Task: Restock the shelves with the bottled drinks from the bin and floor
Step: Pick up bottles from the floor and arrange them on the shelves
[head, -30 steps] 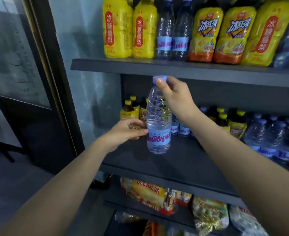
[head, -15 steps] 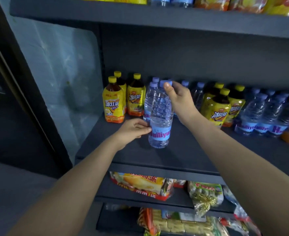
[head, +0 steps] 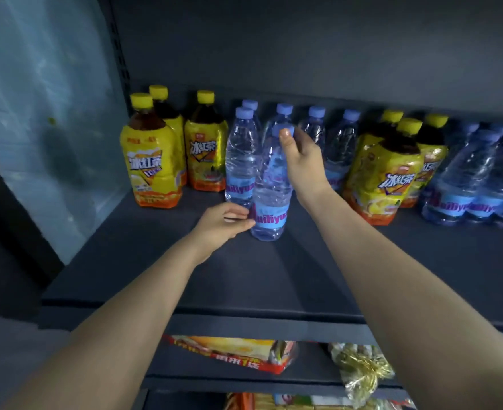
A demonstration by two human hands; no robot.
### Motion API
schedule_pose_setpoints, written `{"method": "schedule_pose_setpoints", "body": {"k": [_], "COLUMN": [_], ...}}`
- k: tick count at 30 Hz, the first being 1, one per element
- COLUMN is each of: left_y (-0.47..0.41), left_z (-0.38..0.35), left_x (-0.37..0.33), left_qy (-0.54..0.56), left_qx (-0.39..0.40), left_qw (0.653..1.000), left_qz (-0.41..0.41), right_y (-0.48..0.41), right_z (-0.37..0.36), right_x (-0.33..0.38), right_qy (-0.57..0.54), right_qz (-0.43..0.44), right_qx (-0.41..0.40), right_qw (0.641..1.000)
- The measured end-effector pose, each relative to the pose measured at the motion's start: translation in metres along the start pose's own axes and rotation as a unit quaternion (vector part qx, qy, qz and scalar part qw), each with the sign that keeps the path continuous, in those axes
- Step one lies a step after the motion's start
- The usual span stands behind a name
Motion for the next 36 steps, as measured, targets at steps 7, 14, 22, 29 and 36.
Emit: {"method": "schedule_pose_setpoints", "body": {"k": [7, 14, 22, 29, 36], "left_y": [-0.015, -0.016, -0.023, -0.030, -0.038], "left_z": [0.007, 0.005, 0.006, 0.003, -0.001], "left_x": [0.007, 0.011, 0.012, 0.014, 0.020], "left_qy": [0.013, 0.019, -0.008, 0.002, 0.008], "left_qx": [-0.016, -0.023, -0.030, -0.044, -0.053], "left_qw": [1.000, 1.000, 0.999, 0.999, 0.999], "left_qz": [-0.004, -0.002, -0.012, -0.003, 0.003], "right_y": [-0.008, 0.014, 0.011, -0.015, -0.037], "right_z": [-0.002, -0.005, 0.003, 0.006, 0.007], "right_x": [-0.018, -0.058, -0.086, -0.093, -0.102], "right_qy": [-0.023, -0.004, 0.039, 0.064, 0.034], "right_qz": [-0.001, -0.010, -0.026, -0.040, -0.056], "right_qx": [0.003, 0.082, 0.044, 0.024, 0.008], "right_qw": [1.000, 0.997, 0.998, 0.997, 0.998]}}
Point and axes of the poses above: each hand's wrist, its own y-axis away from the middle knuckle, its own z-axis out of the back of the hand, x = y × z, the point moved 10 cm from there along -y, towards the middle knuckle, and after that the axes turned 13 degrees about -z, right-handed, at the moved point
